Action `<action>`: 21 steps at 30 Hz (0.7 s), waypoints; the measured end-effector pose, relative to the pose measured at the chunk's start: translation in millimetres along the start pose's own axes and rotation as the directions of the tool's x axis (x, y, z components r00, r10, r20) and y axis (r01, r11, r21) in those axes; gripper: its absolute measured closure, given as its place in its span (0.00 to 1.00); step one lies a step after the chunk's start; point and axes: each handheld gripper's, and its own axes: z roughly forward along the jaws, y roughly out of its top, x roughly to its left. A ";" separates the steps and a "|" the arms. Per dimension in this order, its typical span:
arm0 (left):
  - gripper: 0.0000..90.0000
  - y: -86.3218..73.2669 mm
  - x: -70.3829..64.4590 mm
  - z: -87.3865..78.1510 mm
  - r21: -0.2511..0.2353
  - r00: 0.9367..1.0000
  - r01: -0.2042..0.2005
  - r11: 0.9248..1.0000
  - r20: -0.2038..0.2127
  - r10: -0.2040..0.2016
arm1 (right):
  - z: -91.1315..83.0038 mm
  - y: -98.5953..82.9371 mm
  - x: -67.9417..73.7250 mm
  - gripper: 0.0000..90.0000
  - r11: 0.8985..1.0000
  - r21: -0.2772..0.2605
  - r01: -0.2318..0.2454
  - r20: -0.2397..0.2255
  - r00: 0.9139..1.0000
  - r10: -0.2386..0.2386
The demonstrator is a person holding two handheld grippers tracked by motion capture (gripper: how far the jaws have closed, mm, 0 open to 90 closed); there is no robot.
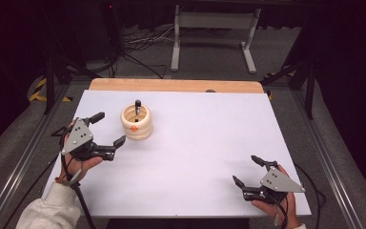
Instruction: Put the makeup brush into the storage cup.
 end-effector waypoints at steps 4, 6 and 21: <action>0.04 -0.6 -6.2 -4.2 -0.008 1.000 -0.017 1.000 0.006 0.017 | 0.1 0.0 0.6 0.15 1.000 0.003 0.002 0.000 1.000 -0.002; 0.04 -0.3 -9.8 -7.1 -0.013 1.000 -0.022 1.000 0.011 0.022 | 0.0 0.2 0.5 0.15 1.000 0.003 0.002 -0.001 1.000 -0.002; 0.05 -2.9 -27.0 -18.8 -0.030 0.997 -0.021 0.999 0.070 0.023 | 0.0 0.4 0.8 0.15 1.000 -0.001 0.002 0.004 1.000 -0.002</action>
